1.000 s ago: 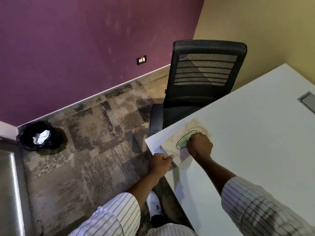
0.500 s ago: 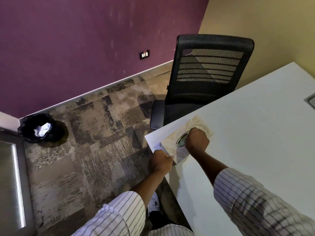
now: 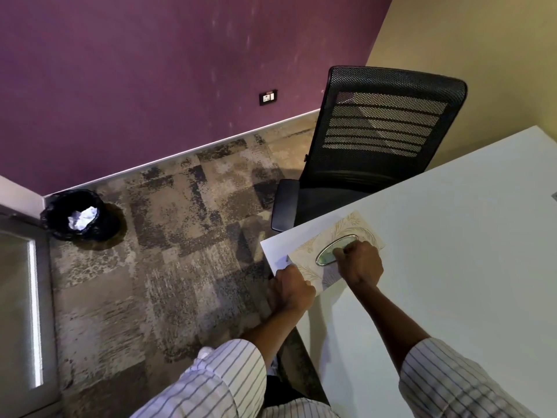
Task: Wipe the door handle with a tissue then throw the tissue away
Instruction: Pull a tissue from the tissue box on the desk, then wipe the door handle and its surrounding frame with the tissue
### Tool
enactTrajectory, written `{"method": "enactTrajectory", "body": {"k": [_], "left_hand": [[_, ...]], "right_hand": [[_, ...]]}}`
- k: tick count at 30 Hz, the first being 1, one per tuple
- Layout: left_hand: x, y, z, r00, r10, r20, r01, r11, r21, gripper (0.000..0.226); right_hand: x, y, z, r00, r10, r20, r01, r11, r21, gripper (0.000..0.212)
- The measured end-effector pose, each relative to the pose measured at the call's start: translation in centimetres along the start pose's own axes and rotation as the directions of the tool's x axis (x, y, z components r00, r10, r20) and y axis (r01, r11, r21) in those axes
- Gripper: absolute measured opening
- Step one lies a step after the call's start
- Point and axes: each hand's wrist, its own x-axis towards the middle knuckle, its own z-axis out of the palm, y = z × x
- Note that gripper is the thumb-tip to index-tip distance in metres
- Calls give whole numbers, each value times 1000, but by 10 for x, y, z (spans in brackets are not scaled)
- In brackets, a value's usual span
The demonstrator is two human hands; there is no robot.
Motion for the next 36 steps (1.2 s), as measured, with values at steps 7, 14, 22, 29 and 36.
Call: {"method": "enactTrajectory", "body": {"k": [7,14,22,29,36], "left_hand": [[2,0,-5,999,-15,46,11,997,71,33],[-3,-8,-17,982,-183,43,188,934,-305,26],[-38,-39,-88,958,-271,90,192,381,-904,44],[-87,-97,-137,931,-364,23,68,112,-991,17],[-130,-173,-181,819,-559,-126,-109,63,-992,11]], "right_hand": [[-12,7,-20,998,-44,53,15,891,454,20],[-27,-14,-45,907,-241,344,-209,453,867,24],[-61,-61,-20,695,-444,566,-461,329,824,17],[-107,-124,12,512,-465,722,-629,369,684,41],[-166,-203,41,281,-522,805,-663,501,556,29]]}}
